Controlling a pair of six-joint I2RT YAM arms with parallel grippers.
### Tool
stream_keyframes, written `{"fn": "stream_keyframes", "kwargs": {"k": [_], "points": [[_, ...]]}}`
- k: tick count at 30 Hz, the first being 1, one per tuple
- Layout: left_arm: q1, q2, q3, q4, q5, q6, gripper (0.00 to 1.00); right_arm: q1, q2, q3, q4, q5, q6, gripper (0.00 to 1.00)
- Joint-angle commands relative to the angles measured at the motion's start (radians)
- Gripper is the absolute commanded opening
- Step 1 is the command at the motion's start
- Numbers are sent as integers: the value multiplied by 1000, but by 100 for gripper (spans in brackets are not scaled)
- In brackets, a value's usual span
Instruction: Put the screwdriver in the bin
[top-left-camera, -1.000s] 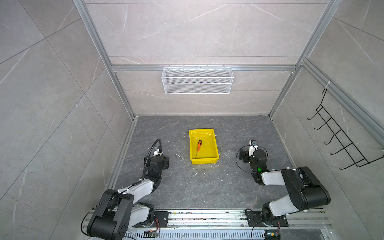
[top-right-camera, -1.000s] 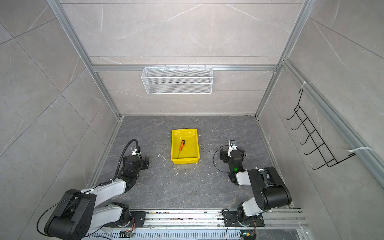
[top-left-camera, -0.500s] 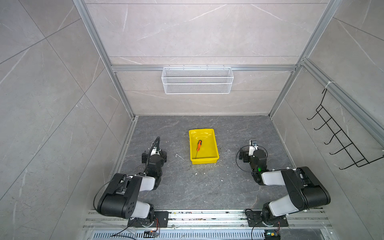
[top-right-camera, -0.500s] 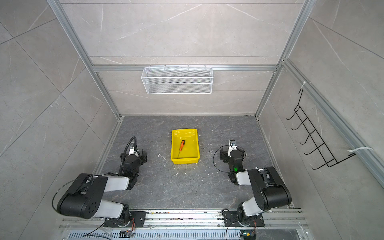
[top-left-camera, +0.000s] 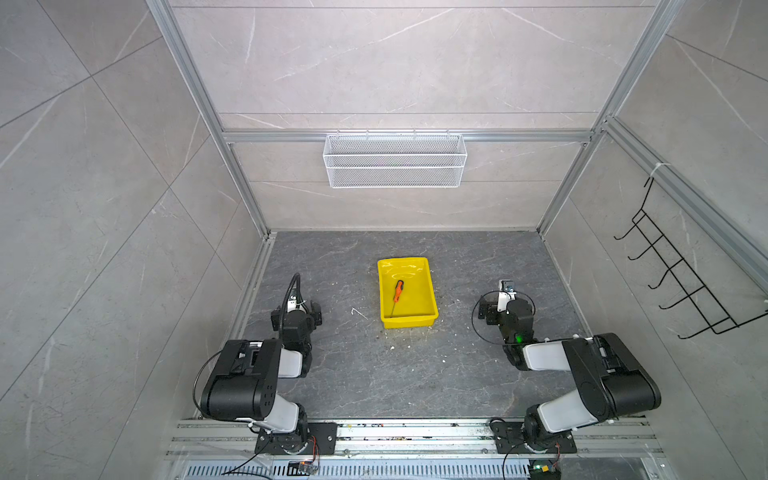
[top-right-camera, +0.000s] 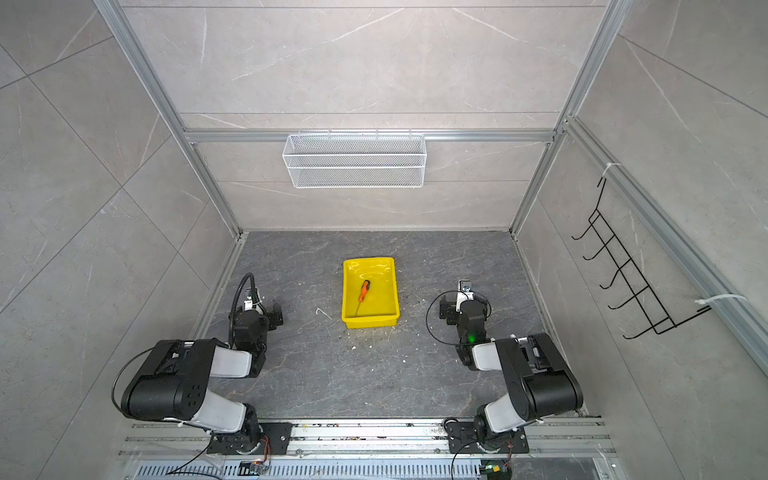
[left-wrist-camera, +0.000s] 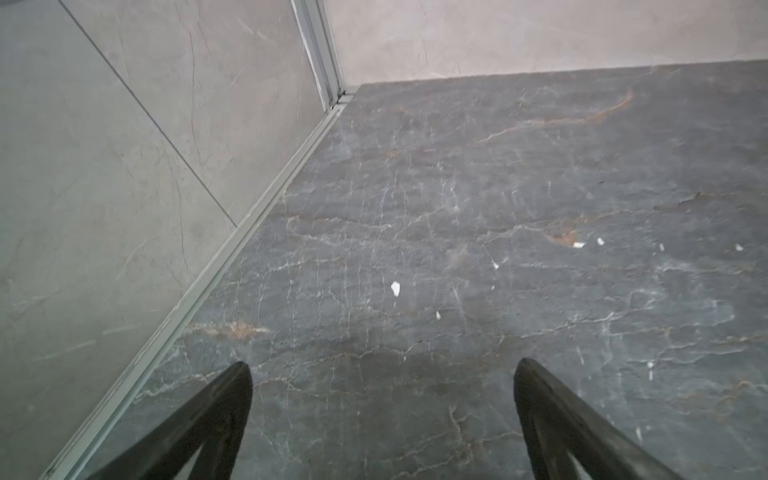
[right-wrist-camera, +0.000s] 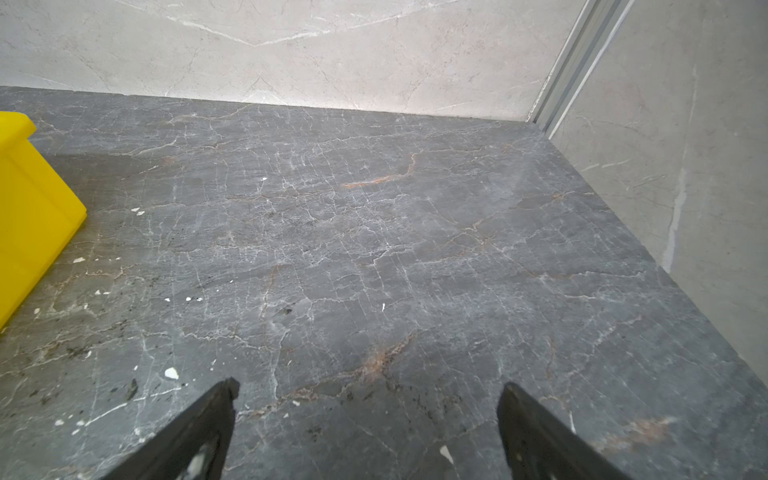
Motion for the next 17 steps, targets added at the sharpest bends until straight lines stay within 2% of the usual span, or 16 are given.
{"fn": "stream_keyframes", "kwargs": {"k": [1, 3, 17], "points": [[1, 9, 63, -13, 61, -23, 100, 0, -2, 19, 19, -13, -2, 99], [33, -11, 99, -124, 113, -49, 100, 0, -1, 19, 20, -12, -1, 99], [35, -6, 101, -116, 114, -50, 100, -10, -1, 27, 5, -37, 2, 99]]}}
